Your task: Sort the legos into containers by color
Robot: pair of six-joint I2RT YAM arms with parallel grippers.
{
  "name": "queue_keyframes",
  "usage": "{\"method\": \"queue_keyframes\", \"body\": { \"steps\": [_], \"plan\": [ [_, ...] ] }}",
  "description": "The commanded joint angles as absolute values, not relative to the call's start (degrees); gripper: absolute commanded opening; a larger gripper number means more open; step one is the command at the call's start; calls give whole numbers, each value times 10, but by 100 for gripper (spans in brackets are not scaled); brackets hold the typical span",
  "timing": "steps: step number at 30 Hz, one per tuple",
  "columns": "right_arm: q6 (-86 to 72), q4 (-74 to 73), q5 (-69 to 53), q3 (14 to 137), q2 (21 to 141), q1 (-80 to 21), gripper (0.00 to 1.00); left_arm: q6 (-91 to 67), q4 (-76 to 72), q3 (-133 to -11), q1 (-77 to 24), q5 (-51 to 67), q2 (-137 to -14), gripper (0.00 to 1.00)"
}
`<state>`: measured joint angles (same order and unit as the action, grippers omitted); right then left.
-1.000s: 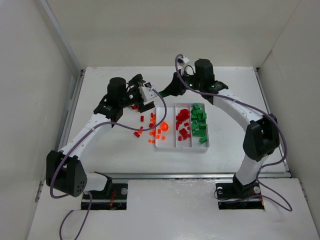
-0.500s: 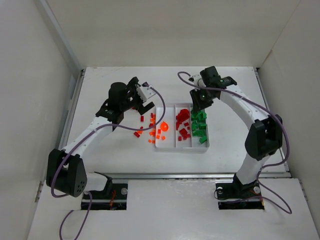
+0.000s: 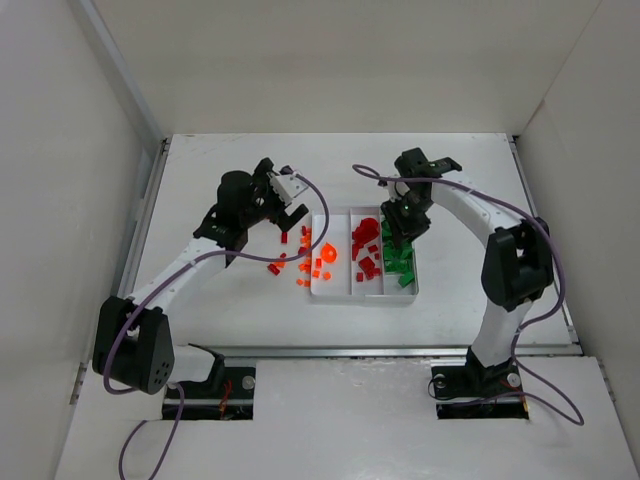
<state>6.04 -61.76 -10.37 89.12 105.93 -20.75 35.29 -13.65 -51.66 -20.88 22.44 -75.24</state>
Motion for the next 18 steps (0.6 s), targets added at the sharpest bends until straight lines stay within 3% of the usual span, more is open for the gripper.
{"method": "queue_keyframes", "body": {
  "steps": [1, 5, 6, 13, 18],
  "plan": [
    [61, -632, -93, 898, 1067, -211, 45, 329, -174, -508, -207, 225, -725, 100],
    [61, -632, -81, 904, 1067, -211, 64, 323, -179, -503, -207, 225, -725, 100],
    [61, -632, -72, 910, 1067, -216, 97, 323, -185, -503, -207, 225, -725, 100],
    [50, -615, -34, 940, 1042, -222, 100, 318, -190, -492, -207, 220, -725, 100],
    [50, -537, 61, 954, 974, -265, 100, 306, -195, -482, -207, 207, -725, 100]
  ]
}}
